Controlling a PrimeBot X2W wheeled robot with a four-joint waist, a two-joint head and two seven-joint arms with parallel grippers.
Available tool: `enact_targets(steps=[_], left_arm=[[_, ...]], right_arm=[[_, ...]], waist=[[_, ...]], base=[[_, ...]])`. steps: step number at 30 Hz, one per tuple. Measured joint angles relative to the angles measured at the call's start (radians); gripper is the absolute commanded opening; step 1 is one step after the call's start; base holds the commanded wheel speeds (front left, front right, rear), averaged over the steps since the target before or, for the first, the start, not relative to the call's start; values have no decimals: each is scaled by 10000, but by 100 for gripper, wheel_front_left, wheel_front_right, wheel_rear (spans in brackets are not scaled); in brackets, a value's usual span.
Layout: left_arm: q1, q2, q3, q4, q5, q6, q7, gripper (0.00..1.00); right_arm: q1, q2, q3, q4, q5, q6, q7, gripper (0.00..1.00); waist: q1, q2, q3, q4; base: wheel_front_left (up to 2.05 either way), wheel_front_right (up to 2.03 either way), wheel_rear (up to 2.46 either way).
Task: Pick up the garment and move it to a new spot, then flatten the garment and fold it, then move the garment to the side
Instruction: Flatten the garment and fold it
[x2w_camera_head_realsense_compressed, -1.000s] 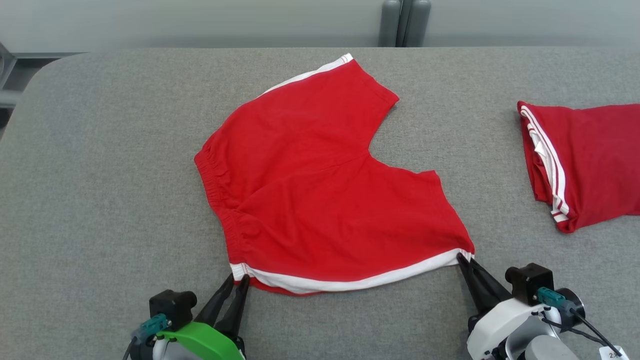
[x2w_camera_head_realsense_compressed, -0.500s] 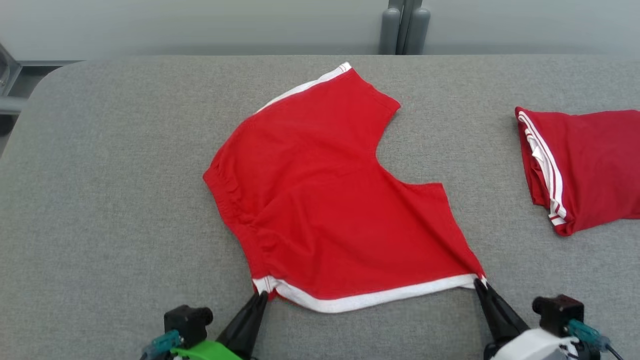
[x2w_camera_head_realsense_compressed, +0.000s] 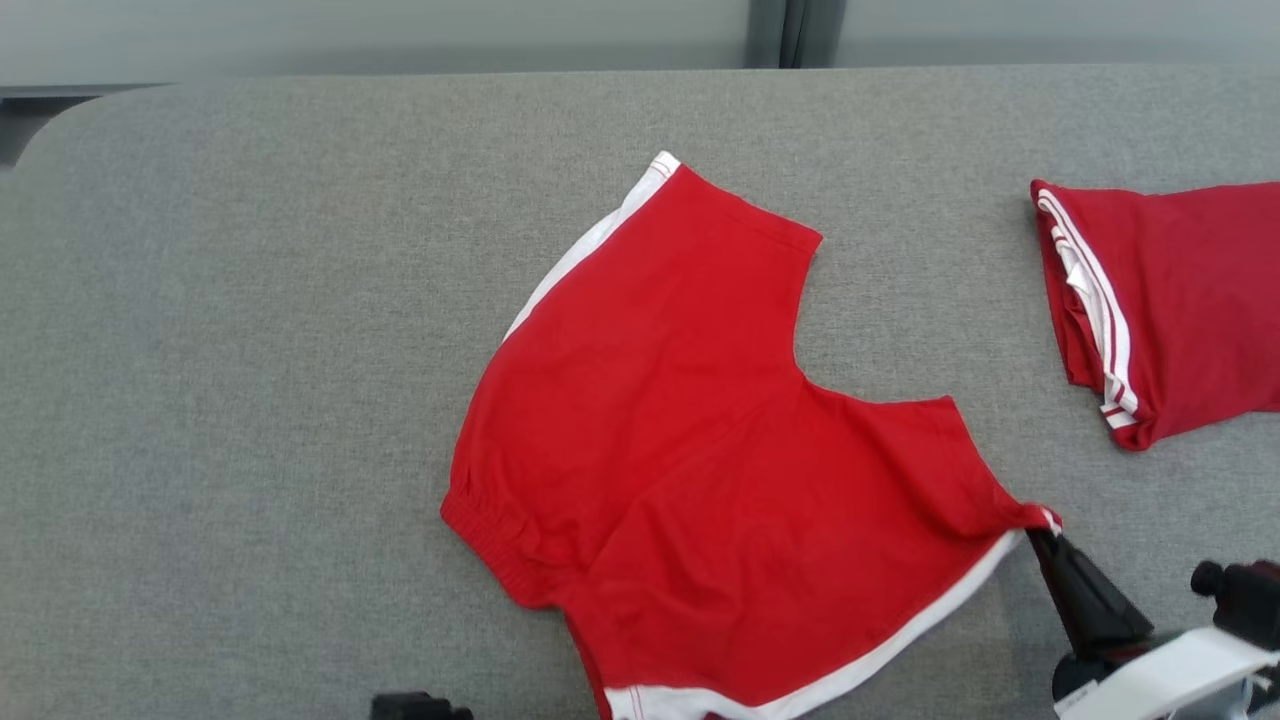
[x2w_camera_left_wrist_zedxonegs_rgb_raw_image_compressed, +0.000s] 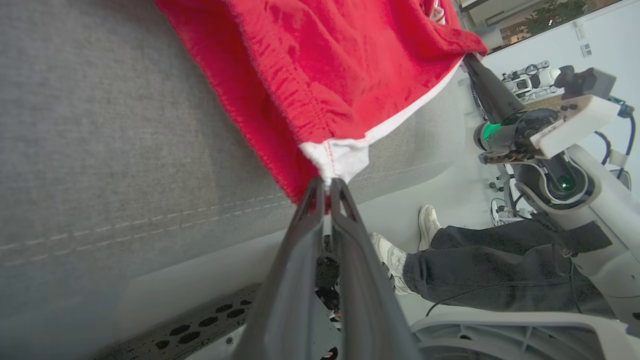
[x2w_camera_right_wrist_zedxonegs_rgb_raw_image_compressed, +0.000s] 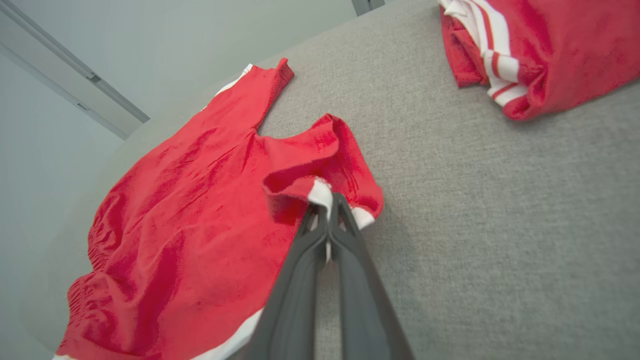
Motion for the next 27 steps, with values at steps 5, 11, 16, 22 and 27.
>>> enact_targets(steps=[5,11,16,22,27], left_arm=[[-749,658,1452,-1158,-169,0,-295,0],[-1770,867,2015,-1313,-746,0,207,0],[-2559,667,2265,-688,-805,0,453,0],[-3570,-188,2157,-376,-1085,0,470,0],[-4034,-583,2080,-12,-1093,0,466,0]], right_arm=[[-2034,-462,270,-949,-311,0,426,0],[-4453,-673,203,-788,-686,0,1275,0],[-6131,-920,134,-21,-1202,-71,1950,0],[-7503,-1097,253,744,-1620,-203,2426,0],[-8110,-1018,508,1415,-1760,-194,2499,0]], waist=[[0,0,488,182],[1,0,1142,639],[1,0,1697,1194],[2,-1,2410,1936],[2,0,2796,2484]], base=[[0,0,0],[0,0,0],[0,0,0],[0,0,0],[0,0,0]])
